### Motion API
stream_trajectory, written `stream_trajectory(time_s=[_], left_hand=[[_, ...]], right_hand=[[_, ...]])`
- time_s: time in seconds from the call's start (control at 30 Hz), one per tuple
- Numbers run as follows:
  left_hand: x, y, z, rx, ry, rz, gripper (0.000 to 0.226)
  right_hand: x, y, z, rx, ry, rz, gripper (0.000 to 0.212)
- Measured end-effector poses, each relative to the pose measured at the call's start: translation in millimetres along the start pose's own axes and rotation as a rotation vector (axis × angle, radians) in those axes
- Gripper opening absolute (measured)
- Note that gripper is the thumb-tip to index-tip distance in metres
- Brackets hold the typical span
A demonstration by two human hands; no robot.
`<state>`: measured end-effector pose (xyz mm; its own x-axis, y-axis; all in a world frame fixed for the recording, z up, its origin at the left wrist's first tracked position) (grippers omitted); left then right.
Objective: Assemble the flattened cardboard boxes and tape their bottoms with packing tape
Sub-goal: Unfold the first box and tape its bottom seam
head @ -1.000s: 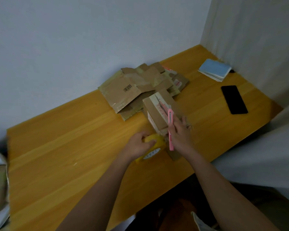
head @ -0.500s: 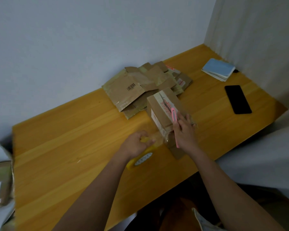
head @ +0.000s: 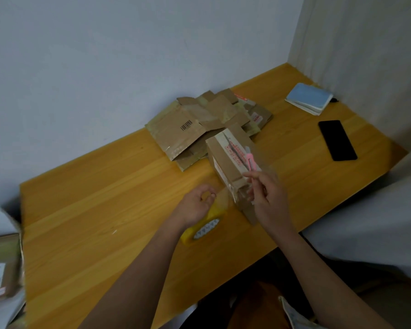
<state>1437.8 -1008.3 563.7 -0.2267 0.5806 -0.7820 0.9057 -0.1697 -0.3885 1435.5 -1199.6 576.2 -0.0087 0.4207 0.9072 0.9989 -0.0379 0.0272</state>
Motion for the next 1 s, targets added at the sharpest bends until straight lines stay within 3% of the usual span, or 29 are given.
stream_trajectory(time_s=[0.1, 0.17, 0.27, 0.37, 0.57, 0.7, 0.83, 1.0], left_hand=[[0, 2, -1, 0.000, -0.030, -0.033, 0.010], [0, 4, -2, -0.010, -0.042, -0.048, 0.010], [-3, 5, -3, -0.020, -0.064, -0.052, 0.009], [-7, 5, -4, -0.035, -0.134, -0.082, 0.008], [-2, 12, -7, -0.045, -0.204, -0.137, 0.008], [-1, 13, -8, -0.032, -0.187, -0.144, 0.010], [-3, 15, -8, -0.039, -0.163, -0.154, 0.009], [-6, 16, -12, -0.042, -0.132, -0.149, 0.010]], right_hand=[[1, -8, 1, 0.098, 0.014, -0.020, 0.040], [-2, -10, 4, 0.041, -0.095, -0.066, 0.043], [-10, -11, 9, 0.038, -0.129, -0.089, 0.036], [-16, -18, 11, 0.083, -0.197, -0.289, 0.013], [-14, -20, 12, 0.146, -0.151, -0.335, 0.018], [-15, -17, 11, 0.211, -0.208, -0.426, 0.009], [-20, -9, 15, 0.332, -0.363, -0.490, 0.012], [-24, -8, 5, 0.277, -0.169, -0.320, 0.016]])
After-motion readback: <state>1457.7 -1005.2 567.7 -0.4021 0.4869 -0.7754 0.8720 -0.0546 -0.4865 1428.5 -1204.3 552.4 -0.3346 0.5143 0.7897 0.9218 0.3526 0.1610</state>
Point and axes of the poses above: each hand's wrist, its own y-axis towards the middle knuckle, its own z-axis out of the palm, x = y × z, the point moved 1 cm from there along y, towards the middle knuckle, and after that the axes turned 6 degrees about z, right-handed, at the moved point
